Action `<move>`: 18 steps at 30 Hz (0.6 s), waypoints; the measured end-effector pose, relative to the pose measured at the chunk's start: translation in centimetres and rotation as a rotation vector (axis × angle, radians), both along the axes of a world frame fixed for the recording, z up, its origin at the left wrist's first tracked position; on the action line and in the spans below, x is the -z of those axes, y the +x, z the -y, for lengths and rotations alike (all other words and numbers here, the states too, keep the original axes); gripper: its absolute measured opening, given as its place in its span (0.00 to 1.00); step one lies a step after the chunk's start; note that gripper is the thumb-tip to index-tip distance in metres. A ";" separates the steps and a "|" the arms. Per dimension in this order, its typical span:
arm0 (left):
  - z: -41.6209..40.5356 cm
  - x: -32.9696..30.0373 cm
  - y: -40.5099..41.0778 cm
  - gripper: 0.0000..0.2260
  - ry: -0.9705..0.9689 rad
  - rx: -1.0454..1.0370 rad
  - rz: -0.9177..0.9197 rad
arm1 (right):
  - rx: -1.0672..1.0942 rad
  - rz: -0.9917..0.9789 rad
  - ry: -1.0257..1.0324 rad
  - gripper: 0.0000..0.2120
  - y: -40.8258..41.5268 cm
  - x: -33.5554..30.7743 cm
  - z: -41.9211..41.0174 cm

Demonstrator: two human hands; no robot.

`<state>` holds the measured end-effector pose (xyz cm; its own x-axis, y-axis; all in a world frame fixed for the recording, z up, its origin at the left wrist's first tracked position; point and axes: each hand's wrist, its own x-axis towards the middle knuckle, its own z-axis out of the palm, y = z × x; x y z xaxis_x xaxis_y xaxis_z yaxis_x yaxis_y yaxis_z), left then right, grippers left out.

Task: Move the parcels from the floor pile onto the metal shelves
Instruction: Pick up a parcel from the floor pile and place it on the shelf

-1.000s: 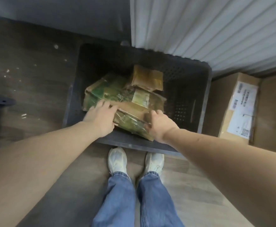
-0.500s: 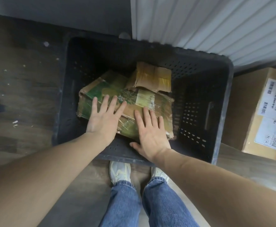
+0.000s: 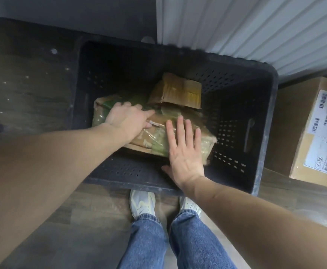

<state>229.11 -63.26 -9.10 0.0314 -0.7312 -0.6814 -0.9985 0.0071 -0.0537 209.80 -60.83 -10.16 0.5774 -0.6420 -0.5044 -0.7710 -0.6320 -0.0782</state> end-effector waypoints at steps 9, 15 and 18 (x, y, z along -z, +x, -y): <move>-0.2 -5.8 0.6 0.18 -0.006 -0.179 -0.122 | -0.112 0.089 -0.026 0.49 -0.7 -4.6 4.9; 0.5 -15.9 2.2 0.25 -0.107 -0.176 -0.094 | 0.075 0.062 0.036 0.45 -1.4 -12.8 6.5; 0.5 -22.9 4.1 0.30 -0.114 -0.124 -0.079 | 0.212 0.018 0.080 0.41 -1.3 -18.7 8.3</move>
